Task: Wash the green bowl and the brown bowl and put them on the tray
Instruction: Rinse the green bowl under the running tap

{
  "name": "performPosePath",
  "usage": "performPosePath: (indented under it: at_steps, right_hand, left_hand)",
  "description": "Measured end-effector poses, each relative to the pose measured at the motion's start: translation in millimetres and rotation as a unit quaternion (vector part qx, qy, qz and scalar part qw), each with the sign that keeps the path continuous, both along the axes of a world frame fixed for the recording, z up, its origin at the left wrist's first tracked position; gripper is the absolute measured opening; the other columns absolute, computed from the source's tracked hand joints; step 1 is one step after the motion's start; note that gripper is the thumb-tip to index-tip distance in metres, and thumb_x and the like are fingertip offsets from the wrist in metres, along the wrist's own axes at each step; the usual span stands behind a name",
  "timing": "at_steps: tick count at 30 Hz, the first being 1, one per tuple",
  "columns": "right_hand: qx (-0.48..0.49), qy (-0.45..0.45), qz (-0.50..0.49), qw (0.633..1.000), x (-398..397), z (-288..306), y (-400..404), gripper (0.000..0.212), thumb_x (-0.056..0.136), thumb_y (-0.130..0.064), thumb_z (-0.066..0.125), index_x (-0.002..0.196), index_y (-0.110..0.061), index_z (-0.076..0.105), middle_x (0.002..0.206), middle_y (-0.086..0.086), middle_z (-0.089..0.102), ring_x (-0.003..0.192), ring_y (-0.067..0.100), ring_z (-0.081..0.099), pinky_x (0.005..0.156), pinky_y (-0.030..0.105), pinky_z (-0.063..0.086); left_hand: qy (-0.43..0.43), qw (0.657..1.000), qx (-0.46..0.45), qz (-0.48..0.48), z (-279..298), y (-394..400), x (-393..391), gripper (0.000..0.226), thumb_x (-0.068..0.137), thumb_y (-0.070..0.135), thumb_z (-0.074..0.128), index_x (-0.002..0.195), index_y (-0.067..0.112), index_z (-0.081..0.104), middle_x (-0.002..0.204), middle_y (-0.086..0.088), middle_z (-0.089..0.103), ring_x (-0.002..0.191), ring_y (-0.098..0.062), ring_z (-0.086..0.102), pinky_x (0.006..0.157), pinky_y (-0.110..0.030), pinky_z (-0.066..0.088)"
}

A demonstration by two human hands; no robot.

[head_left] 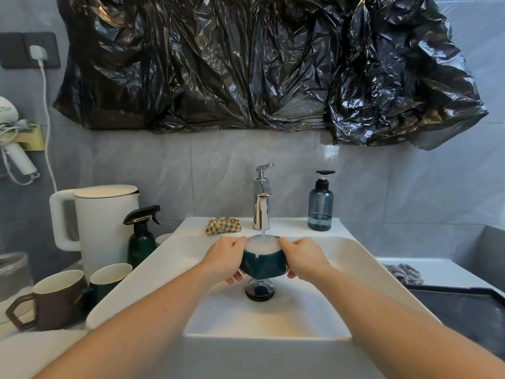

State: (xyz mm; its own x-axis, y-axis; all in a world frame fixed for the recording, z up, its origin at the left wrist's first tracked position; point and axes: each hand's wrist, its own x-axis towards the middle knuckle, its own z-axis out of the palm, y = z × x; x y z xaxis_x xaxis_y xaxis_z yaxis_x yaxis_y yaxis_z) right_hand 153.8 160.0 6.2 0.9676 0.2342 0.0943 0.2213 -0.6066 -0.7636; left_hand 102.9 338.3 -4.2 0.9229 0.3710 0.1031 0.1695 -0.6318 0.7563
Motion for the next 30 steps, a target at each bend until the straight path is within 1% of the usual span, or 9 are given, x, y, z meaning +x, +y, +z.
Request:
performPosePath:
  at_steps: [2,7,10,13,16,18,22,27,30]
  right_hand:
    - [0.003,-0.009,0.000,1.000,0.5,-0.4,-0.7,0.046,0.108,-0.047,0.037,0.098,-0.018,0.071,0.085,0.006,0.074,0.076,0.020,0.072,0.082,0.031,0.059]
    - [0.006,-0.037,-0.001,0.999,-0.8,0.3,-2.9,0.046,0.107,-0.049,0.038,0.104,-0.020,0.073,0.091,0.004,0.074,0.069,0.017,0.068,0.068,0.025,0.053]
    - [0.008,-0.054,-0.002,0.999,-1.4,-0.1,-3.8,0.046,0.104,-0.051,0.041,0.091,-0.021,0.073,0.090,0.005,0.075,0.077,0.023,0.072,0.074,0.034,0.061]
    - [0.028,-0.064,-0.011,0.997,-0.1,-0.1,-5.0,0.050,0.099,-0.053,0.046,0.081,-0.018,0.077,0.083,0.004,0.076,0.078,0.026,0.072,0.079,0.041,0.063]
    - [0.055,-0.074,-0.014,0.996,1.0,-1.0,-6.1,0.046,0.095,-0.052,0.052,0.065,-0.023,0.072,0.067,-0.001,0.071,0.066,0.023,0.066,0.068,0.037,0.060]
    - [0.066,-0.076,-0.016,0.995,1.3,-1.8,-6.6,0.044,0.093,-0.052,0.054,0.061,-0.026,0.070,0.063,-0.004,0.069,0.063,0.020,0.064,0.060,0.031,0.054]
    - [0.062,-0.093,-0.021,0.994,0.5,0.5,-6.8,0.036,0.094,-0.052,0.053,0.084,-0.029,0.079,0.077,-0.006,0.075,0.069,0.016,0.066,0.057,0.025,0.047]
    - [0.083,-0.096,-0.026,0.992,0.6,0.1,-6.6,0.031,0.092,-0.051,0.056,0.093,-0.030,0.079,0.080,-0.005,0.075,0.074,0.017,0.070,0.063,0.029,0.056]
    - [0.098,-0.088,-0.015,0.991,3.2,-2.2,-4.9,0.031,0.091,-0.051,0.057,0.098,-0.029,0.079,0.077,-0.006,0.075,0.071,0.017,0.070,0.068,0.034,0.060]
  left_hand:
    - [-0.001,1.000,-0.008,-0.004,-0.4,0.2,0.5,0.046,0.113,0.046,0.026,0.124,0.021,0.062,0.097,-0.009,0.072,0.063,-0.019,0.071,0.058,-0.028,0.060]
    - [-0.007,1.000,-0.023,-0.016,-0.3,0.4,0.7,0.044,0.114,0.045,0.026,0.122,0.021,0.062,0.100,-0.010,0.070,0.061,-0.018,0.070,0.058,-0.029,0.062]
    - [-0.010,0.999,-0.032,-0.023,-0.4,0.8,-0.4,0.045,0.114,0.043,0.026,0.121,0.019,0.064,0.099,-0.011,0.068,0.058,-0.018,0.069,0.059,-0.031,0.063]
    - [-0.016,0.998,-0.045,-0.029,-0.6,1.4,0.0,0.045,0.114,0.042,0.027,0.121,0.019,0.065,0.101,-0.013,0.068,0.058,-0.019,0.069,0.058,-0.032,0.063]
    - [-0.017,0.997,-0.072,-0.032,-0.6,1.3,1.3,0.046,0.114,0.042,0.028,0.124,0.018,0.066,0.104,-0.017,0.071,0.058,-0.020,0.070,0.056,-0.031,0.061]
    - [-0.016,0.995,-0.092,-0.038,-1.6,1.8,2.6,0.046,0.114,0.043,0.030,0.124,0.017,0.067,0.100,-0.018,0.074,0.063,-0.022,0.072,0.057,-0.032,0.062]
    - [-0.012,0.991,-0.117,-0.055,-2.4,2.5,3.6,0.045,0.114,0.044,0.034,0.118,0.018,0.071,0.097,-0.018,0.078,0.073,-0.027,0.077,0.068,-0.038,0.067]
    - [-0.016,0.988,-0.130,-0.082,-0.8,1.7,1.0,0.046,0.109,0.049,0.048,0.115,0.009,0.071,0.102,-0.019,0.079,0.069,-0.024,0.074,0.068,-0.035,0.065]
    - [-0.029,0.990,-0.119,-0.074,-1.2,2.9,0.6,0.042,0.109,0.041,0.052,0.113,0.002,0.070,0.090,-0.018,0.077,0.067,-0.023,0.074,0.070,-0.037,0.066]
